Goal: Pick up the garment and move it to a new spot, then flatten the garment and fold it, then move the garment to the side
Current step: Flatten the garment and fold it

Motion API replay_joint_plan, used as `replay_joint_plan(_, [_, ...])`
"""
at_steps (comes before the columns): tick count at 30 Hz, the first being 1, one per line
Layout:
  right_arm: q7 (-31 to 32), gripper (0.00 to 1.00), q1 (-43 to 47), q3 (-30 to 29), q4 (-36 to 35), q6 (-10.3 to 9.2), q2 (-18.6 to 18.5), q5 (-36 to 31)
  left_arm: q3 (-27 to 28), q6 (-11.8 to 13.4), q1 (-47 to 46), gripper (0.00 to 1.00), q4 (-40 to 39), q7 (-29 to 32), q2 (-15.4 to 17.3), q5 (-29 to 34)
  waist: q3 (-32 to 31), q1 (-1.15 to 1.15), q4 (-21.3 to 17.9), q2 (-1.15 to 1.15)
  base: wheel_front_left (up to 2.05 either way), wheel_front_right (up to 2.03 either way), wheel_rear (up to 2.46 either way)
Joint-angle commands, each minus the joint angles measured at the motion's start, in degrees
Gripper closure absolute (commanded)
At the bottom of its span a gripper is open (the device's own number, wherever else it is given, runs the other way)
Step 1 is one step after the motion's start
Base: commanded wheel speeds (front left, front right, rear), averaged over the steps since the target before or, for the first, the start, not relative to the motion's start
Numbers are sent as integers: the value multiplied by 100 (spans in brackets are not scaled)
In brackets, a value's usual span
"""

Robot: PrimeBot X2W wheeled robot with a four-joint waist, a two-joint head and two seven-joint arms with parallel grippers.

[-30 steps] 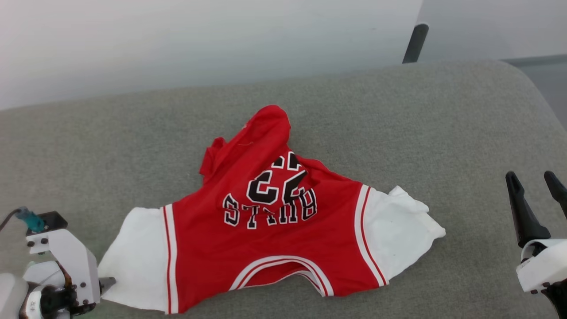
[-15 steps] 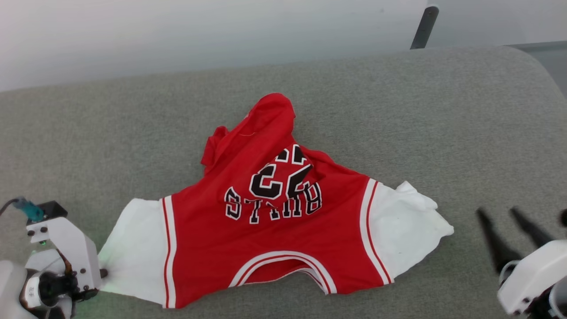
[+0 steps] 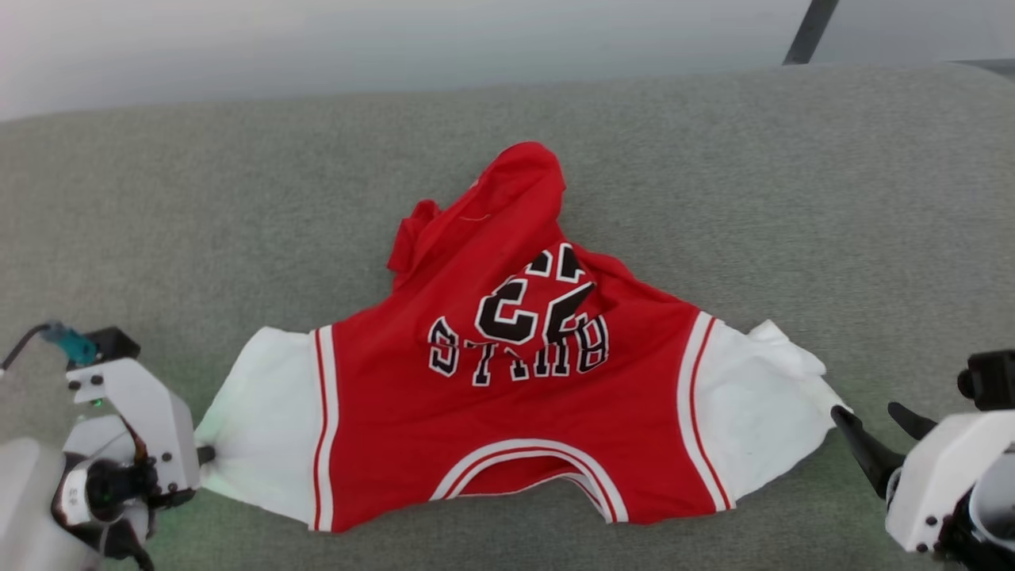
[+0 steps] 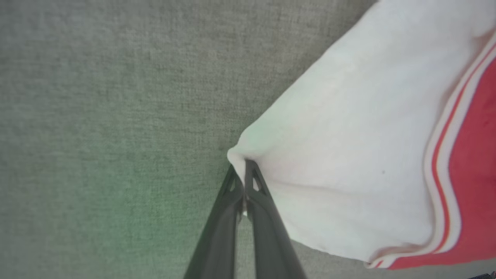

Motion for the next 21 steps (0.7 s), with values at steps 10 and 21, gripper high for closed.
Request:
replay_joint_plan(10, [289,0,-654,60,920,-4,-93,-44,-209,-64,-250,100,-119,-44,-331,69,336,0,295,0,0,0,0])
replay_joint_plan(21, [833,100,-1150,509,2165,0,-207,409,-277,-88,-374,100,-100,-30,-437,33,464,0,407,0,0,0,0])
